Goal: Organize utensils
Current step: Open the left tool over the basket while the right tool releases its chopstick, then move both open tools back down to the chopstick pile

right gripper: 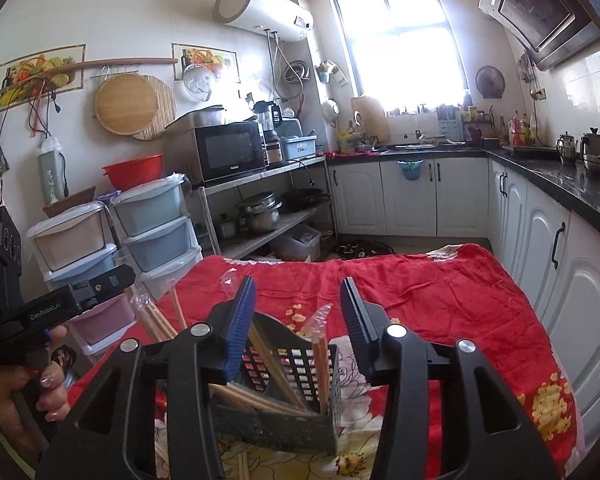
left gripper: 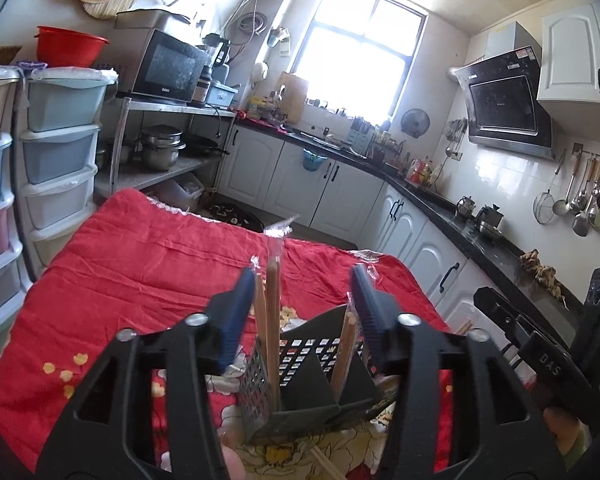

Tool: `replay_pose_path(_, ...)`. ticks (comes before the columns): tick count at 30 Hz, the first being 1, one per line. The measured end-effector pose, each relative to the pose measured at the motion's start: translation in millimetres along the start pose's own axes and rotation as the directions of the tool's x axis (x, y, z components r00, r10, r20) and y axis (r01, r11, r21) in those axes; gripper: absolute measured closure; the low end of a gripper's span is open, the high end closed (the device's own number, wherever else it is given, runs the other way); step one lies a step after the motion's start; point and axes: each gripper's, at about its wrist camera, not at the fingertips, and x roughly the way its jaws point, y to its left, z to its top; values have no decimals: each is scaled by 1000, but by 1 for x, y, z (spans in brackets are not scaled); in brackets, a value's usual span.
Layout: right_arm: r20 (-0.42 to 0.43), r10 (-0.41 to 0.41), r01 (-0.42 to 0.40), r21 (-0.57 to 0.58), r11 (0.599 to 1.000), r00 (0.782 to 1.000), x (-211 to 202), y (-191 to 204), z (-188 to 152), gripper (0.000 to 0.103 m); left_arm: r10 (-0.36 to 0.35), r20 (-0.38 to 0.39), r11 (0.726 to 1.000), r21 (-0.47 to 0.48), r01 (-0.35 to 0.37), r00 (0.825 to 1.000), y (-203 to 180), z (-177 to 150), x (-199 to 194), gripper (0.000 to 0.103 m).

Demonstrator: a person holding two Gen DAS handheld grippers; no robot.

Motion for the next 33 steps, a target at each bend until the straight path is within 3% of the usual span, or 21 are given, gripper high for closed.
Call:
replay_pose_path(6, -4, 4, -4, 8, 1000, 1000, -15, 1, -1, 50, 3, -7, 1000, -15, -3, 1000, 3, -1, -10, 21)
replay_pose_path(11, -5, 4, -4, 5, 1000, 1000, -21, 2, -1, 45, -2, -4, 1000, -21, 2, 1000, 4, -2, -20, 11)
replay_pose_path(33, -112, -6, 7, 9, 1000, 994, -43, 5, -30, 43, 8, -43, 997, -78, -12, 999, 19, -30, -40, 11)
